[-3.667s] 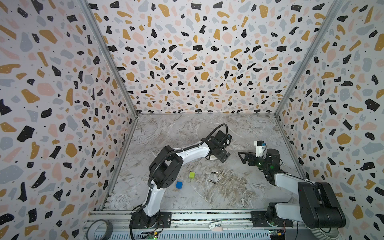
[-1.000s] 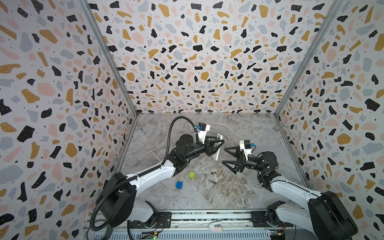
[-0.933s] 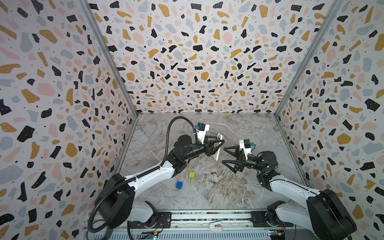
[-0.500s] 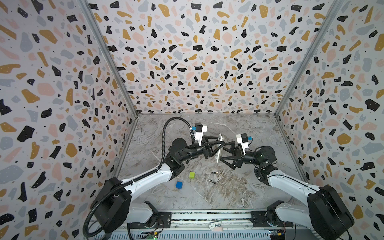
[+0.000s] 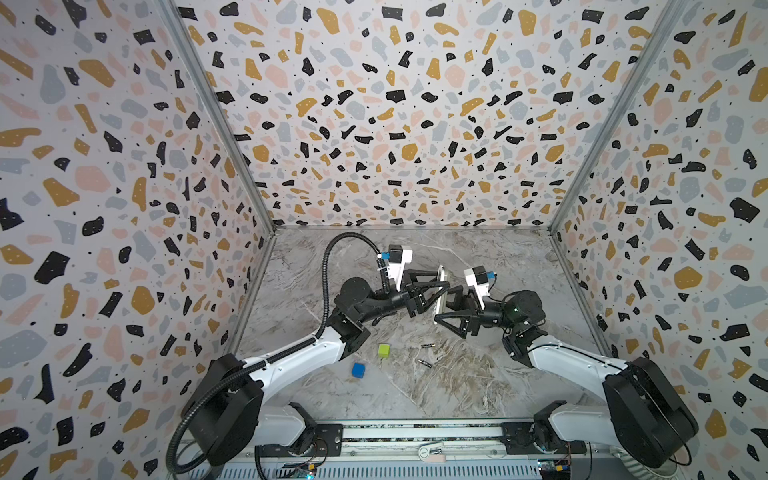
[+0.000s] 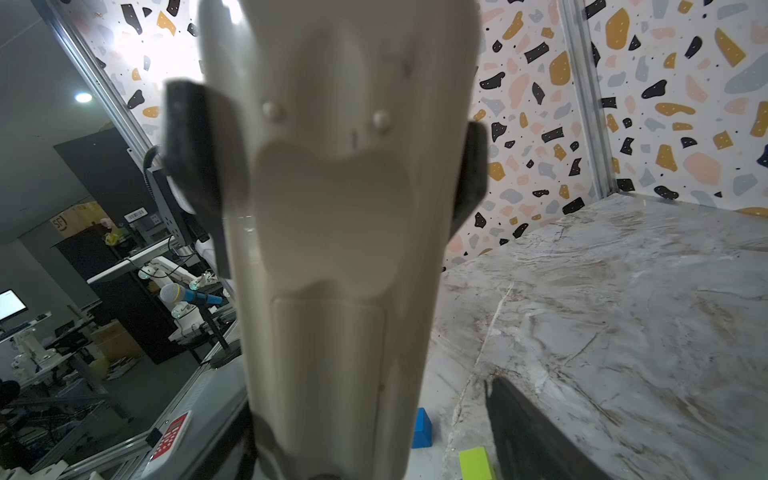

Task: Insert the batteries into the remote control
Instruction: 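Grip the remote's back cover with the right gripper while the left holds it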

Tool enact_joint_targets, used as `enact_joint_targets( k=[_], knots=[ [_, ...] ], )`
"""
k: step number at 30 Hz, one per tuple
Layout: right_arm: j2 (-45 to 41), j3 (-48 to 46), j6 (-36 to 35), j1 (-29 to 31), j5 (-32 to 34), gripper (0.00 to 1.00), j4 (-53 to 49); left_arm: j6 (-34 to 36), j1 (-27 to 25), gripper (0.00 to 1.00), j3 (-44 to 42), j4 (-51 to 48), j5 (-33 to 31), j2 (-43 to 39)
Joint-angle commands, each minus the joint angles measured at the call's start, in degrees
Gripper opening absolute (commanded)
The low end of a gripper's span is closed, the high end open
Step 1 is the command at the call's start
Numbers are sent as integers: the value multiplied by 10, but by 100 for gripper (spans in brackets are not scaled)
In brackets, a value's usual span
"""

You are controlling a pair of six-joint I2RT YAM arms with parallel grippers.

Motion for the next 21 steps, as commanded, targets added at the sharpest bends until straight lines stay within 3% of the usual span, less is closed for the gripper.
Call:
enact_joint_targets(
  k=[1,11,21],
  knots=[
    [-2,24,12,4,-11,82,36,-2,-2,25,-3,54,2,-2],
    [-1,18,20,9,-16,64,62,-13,-2,25,-1,68,-3,5],
    [-2,14,18,10,-15,38,69,-9,-3,26,-7,61,-18,11]
  ],
)
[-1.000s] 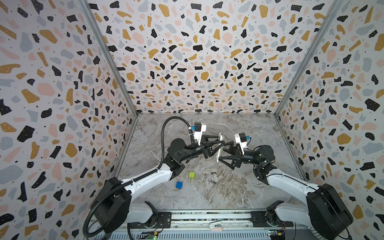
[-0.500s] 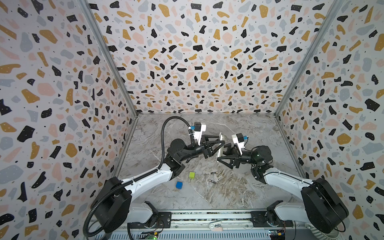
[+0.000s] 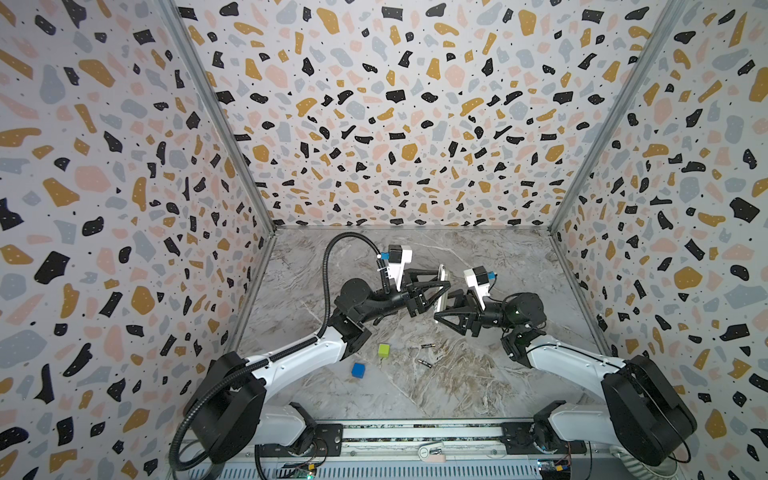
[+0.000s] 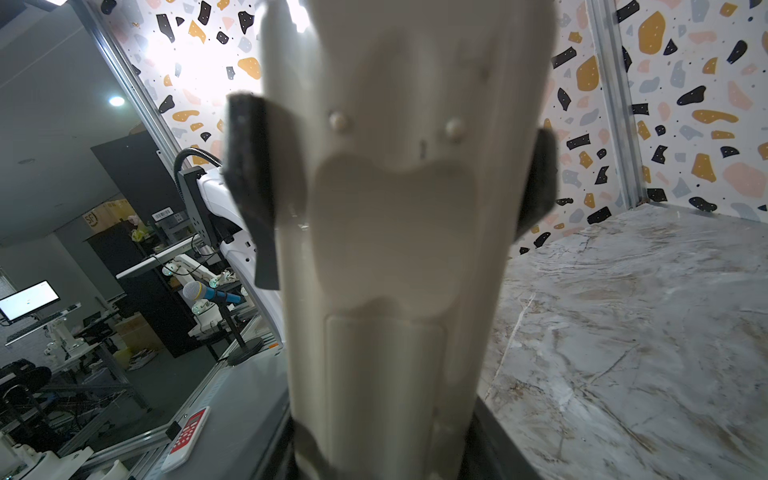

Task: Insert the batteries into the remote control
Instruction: 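Grip the remote's back cover with the right gripper while the left holds it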

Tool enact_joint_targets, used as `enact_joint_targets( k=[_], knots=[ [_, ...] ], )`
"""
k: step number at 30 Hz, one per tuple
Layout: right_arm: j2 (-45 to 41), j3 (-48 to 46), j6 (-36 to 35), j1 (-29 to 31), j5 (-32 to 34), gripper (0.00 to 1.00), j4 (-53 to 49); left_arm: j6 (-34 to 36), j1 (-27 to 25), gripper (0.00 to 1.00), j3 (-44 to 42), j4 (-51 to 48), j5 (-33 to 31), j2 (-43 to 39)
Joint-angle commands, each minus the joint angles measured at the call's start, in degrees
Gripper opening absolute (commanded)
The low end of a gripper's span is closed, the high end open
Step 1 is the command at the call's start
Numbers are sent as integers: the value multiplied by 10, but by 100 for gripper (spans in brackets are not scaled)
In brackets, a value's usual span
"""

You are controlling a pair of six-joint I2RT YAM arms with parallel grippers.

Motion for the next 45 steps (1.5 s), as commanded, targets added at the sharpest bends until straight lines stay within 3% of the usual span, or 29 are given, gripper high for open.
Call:
enact_joint_targets(
  k=[1,4,6,7,11,12,13,19,25,30,39,45],
  knots=[
    [-7,13,-16,3,-5,35,24,-5,-2,26,-4,30,-17,4],
    [-12,13,-35,3,1,26,0,1,-1,27,-4,16,-28,4],
    [-20,15,-55,3,8,23,-28,9,-1,33,-3,-1,-38,4],
    [-26,16,-71,3,15,21,-51,16,-2,41,0,-14,-42,3],
    [-57,29,-168,3,82,16,-205,43,-2,89,7,-73,-72,-5],
    [-61,31,-185,3,99,15,-231,52,-1,98,7,-94,-84,-11],
    [-67,34,-206,3,121,13,-264,63,-2,100,7,-115,-98,-20],
    [-88,44,-293,11,215,9,-383,114,-3,100,15,-249,-194,-70],
    [-71,63,-334,30,294,7,-451,108,-36,100,5,-270,-254,-86],
    [-67,69,-351,49,340,6,-473,89,-61,88,-3,-252,-326,-72],
    [-72,67,-363,60,368,5,-485,72,-67,64,23,-226,-338,-11],
    [-68,67,-366,65,376,5,-485,62,-71,55,35,-213,-344,16]
  ],
)
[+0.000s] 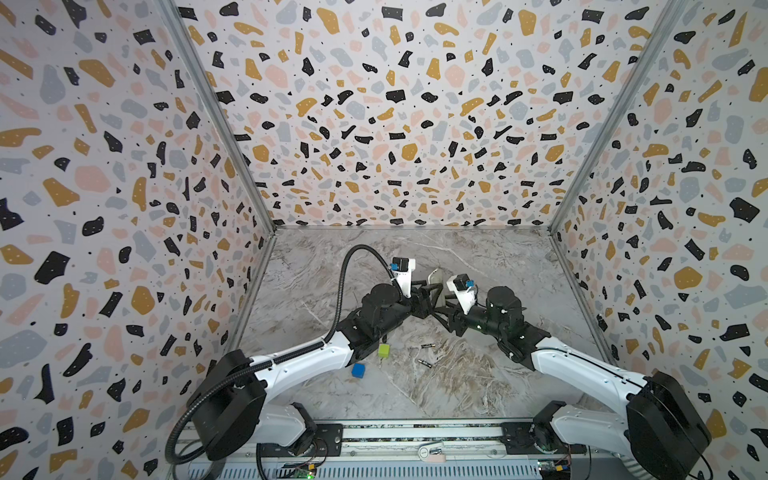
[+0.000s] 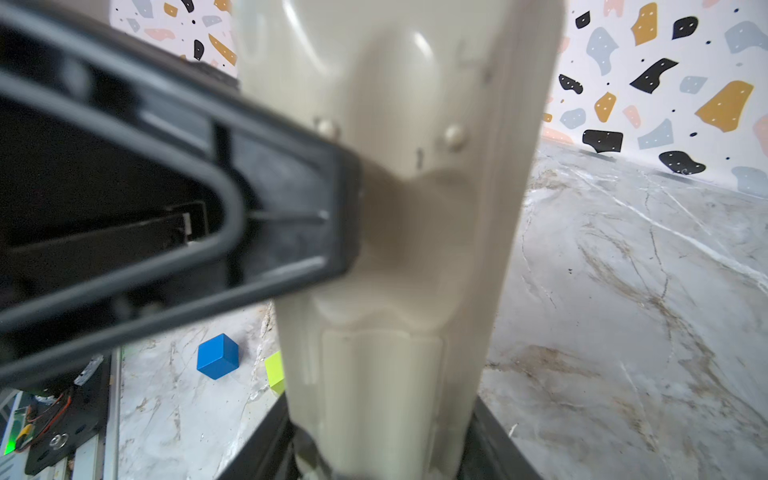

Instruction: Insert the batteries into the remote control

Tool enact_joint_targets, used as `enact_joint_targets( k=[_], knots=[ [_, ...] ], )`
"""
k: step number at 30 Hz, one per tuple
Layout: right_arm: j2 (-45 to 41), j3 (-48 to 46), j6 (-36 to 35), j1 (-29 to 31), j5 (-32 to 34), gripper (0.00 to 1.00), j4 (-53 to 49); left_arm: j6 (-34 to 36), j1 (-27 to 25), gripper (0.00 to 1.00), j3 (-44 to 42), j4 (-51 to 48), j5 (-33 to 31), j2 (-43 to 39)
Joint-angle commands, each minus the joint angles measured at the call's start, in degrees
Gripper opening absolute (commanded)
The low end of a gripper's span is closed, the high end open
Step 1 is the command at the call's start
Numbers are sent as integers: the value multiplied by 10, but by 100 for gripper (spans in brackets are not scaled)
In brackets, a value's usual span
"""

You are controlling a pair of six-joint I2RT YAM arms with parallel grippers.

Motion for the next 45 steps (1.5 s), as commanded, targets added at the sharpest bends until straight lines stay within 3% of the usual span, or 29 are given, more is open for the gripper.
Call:
enact_joint_targets(
  k=[1,9,26,30,37,40,45],
  knots=[
    [-6,24,-10,6,13,5,0,-5,-4,54,30,43,-11,10],
    [0,25,-17,12,22,5,-7,-3,-6,46,46,52,-19,38],
    [-7,26,-28,19,19,10,-8,19,-6,14,46,20,-28,38],
    [-10,26,-37,24,14,25,-9,20,-4,2,47,-2,-30,33],
    [-14,21,-55,30,-2,69,2,-2,66,0,56,-97,65,30],
    [-31,13,-74,34,-3,80,6,11,90,0,43,-130,89,5],
    [-68,-22,-115,44,-33,83,50,32,121,0,24,-178,156,-37]
  ],
)
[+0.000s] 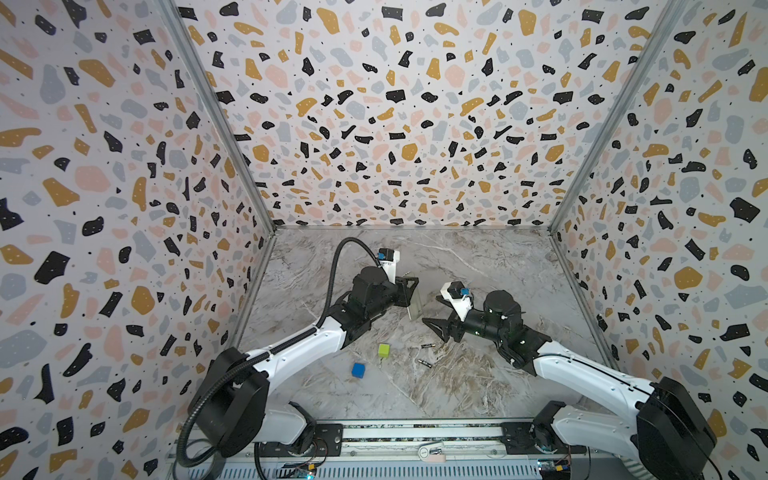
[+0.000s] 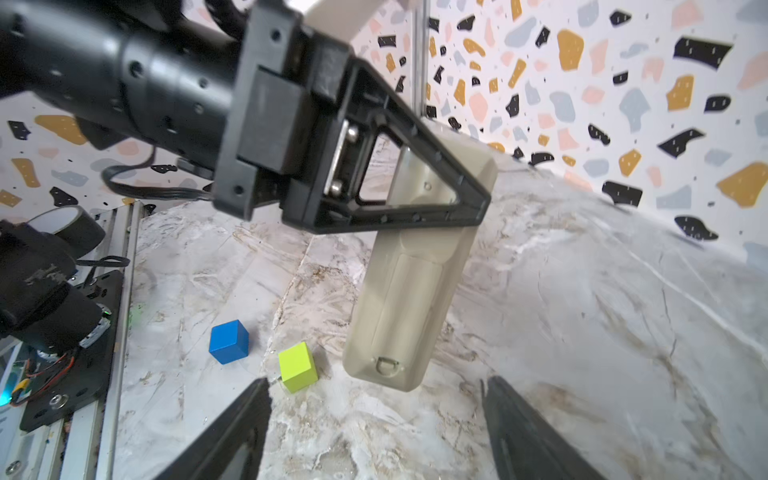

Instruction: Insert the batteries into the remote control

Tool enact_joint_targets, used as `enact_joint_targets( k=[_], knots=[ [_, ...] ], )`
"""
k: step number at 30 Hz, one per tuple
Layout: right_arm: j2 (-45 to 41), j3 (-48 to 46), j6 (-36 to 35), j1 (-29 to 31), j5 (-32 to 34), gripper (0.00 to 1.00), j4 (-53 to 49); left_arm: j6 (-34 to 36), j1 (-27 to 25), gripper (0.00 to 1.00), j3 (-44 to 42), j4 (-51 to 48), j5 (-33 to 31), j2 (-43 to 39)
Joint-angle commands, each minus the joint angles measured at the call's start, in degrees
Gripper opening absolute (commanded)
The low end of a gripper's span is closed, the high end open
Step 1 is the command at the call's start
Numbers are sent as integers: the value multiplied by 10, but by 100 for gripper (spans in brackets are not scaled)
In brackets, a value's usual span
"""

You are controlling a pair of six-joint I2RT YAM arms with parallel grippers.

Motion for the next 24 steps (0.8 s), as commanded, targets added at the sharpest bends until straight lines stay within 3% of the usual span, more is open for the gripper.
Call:
enact_joint_targets(
  k=[1,12,17,24],
  knots=[
    [-40,-23,-47,10,-31,83,51,23,13,0,-11,-30,81,-37],
    [-158,-105,-186,102,32,77,47,25,44,0,-92,14,252,-54],
    [-119,-85,-255,169,97,75,29,21,54,0,-101,2,286,-53],
    [-65,-72,-312,228,167,75,31,-60,69,0,-151,75,334,-70]
  ],
)
